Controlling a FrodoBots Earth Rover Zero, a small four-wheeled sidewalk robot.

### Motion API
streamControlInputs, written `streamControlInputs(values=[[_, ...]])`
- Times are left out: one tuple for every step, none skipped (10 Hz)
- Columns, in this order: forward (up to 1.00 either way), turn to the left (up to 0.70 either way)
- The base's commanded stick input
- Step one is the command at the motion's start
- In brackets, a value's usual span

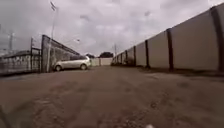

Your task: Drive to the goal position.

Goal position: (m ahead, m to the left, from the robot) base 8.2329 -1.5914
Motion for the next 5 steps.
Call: streamControlInputs(values=[[0.6,0.0],[0.6,0.0],[0.6,0.0],[0.6,0.0],[0.6,0.0]])
